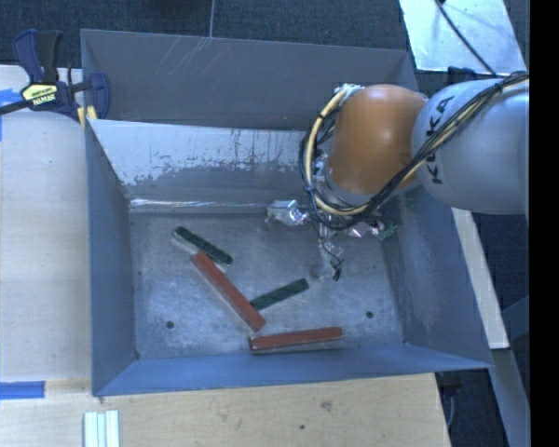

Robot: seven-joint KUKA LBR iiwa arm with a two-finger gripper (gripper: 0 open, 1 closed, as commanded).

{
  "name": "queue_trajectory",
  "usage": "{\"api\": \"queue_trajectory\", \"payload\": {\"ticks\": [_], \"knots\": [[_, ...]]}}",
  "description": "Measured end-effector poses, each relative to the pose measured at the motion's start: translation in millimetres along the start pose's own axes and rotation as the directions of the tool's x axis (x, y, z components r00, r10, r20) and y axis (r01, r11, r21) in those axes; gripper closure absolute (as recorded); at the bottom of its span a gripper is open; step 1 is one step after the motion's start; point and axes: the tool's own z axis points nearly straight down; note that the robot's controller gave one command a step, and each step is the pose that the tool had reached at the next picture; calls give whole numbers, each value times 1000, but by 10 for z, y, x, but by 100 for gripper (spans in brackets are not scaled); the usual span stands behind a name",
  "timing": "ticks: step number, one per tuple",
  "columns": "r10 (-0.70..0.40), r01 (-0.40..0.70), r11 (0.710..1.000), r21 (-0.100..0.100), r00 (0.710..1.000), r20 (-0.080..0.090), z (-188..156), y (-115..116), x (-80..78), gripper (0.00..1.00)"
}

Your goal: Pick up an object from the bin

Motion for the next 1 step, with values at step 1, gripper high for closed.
{"api": "queue_trajectory", "payload": {"ticks": [1], "knots": [[-191,191,982,-6,982,-4,-9,554,374,0]]}}
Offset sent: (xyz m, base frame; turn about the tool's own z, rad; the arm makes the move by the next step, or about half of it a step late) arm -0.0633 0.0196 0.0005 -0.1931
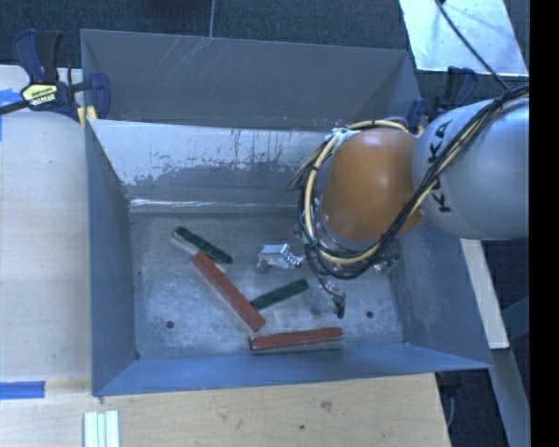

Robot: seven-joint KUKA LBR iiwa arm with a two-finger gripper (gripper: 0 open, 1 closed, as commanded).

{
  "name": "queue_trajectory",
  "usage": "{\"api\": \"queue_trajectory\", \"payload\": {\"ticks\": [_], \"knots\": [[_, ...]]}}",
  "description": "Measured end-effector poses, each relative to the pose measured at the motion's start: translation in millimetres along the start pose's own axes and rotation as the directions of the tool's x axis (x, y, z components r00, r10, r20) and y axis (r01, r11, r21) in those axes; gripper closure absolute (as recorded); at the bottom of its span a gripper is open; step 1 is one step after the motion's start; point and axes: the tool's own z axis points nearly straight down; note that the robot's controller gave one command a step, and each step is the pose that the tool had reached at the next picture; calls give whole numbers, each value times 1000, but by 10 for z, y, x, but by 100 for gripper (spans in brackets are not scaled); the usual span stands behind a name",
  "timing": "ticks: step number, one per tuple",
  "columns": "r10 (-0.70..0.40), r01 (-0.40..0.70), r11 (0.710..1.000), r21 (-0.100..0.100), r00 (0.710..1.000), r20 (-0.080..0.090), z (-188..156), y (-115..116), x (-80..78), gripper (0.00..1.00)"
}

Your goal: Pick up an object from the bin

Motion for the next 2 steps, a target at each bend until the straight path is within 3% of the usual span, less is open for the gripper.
{"api": "queue_trajectory", "payload": {"ticks": [1,2], "knots": [[0,0,1000,3,1000,4,-11,-12,-15,100],[115,-115,993,10,993,11,-1482,-601,-500,100]]}}
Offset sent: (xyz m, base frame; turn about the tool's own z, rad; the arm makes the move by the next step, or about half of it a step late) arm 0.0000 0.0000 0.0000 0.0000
